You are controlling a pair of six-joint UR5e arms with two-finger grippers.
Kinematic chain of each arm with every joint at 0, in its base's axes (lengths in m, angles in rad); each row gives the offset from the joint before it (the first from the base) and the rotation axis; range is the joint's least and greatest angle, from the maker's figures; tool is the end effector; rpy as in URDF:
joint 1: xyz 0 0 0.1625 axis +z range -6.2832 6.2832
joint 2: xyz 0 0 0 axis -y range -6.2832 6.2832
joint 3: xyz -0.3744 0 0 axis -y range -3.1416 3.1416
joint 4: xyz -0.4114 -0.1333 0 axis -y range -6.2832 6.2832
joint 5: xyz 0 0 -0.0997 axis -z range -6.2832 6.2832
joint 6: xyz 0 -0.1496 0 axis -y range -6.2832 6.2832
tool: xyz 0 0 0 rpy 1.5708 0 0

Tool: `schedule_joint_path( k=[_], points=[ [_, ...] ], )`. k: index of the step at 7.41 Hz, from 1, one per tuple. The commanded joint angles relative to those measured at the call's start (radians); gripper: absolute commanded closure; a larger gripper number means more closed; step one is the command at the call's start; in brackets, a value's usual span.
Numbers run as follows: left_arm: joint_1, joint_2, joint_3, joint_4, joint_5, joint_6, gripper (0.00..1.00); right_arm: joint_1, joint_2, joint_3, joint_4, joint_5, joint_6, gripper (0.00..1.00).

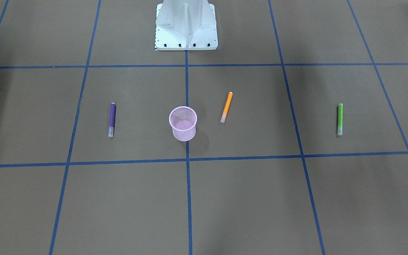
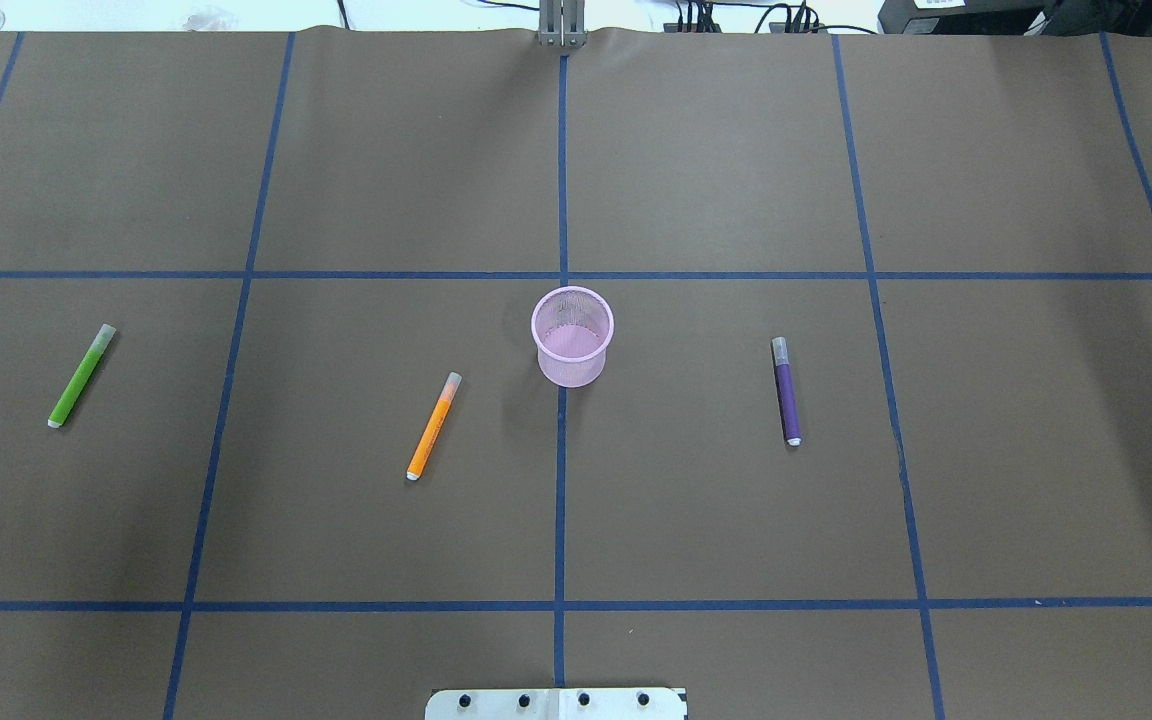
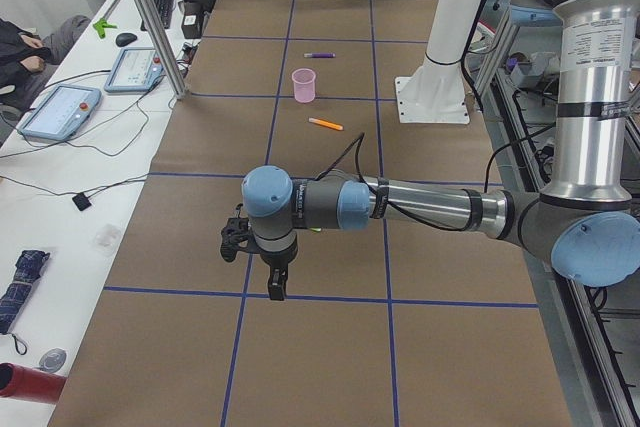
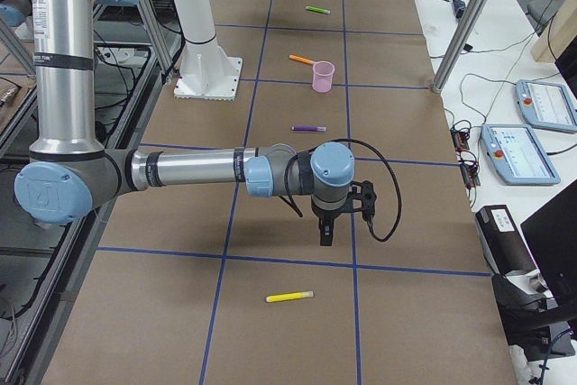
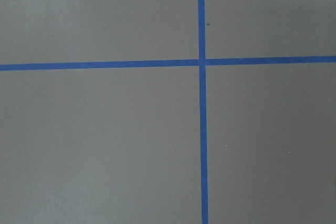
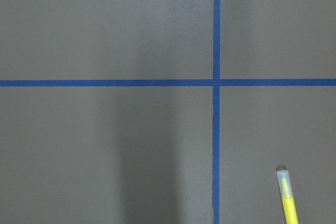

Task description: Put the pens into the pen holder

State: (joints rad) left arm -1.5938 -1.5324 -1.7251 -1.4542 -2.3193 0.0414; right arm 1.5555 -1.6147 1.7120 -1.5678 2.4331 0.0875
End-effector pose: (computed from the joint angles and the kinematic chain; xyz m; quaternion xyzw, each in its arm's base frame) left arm -0.0428 -0.4930 0.5987 0.0115 0.3654 0.0084 0.9307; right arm 0.0120 -0.5022 0.5834 0.0240 -0.4192 0.0118 0.9075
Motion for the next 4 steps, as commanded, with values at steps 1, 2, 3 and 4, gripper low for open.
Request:
schedule_joint_path(
  k=[1, 2, 3, 4],
  points=[
    [-0.002, 0.003, -0.005, -0.002, -0.003, 0.000, 0.00, 0.002, -0.002, 0.001, -0.001, 0.001, 0.000, 0.00],
    [0.000, 0.003, -0.005, 0.000, -0.002, 0.000, 0.00, 0.005, -0.002, 0.002, -0.003, 0.001, 0.000, 0.00],
    [-0.002, 0.005, -0.014, 0.002, 0.000, 0.000, 0.00, 0.006, -0.004, 0.003, -0.005, 0.003, 0.000, 0.00],
    [-0.002, -0.001, -0.017, 0.003, 0.000, -0.002, 0.00, 0.006, -0.004, 0.005, -0.005, 0.003, 0.000, 0.00]
  ],
)
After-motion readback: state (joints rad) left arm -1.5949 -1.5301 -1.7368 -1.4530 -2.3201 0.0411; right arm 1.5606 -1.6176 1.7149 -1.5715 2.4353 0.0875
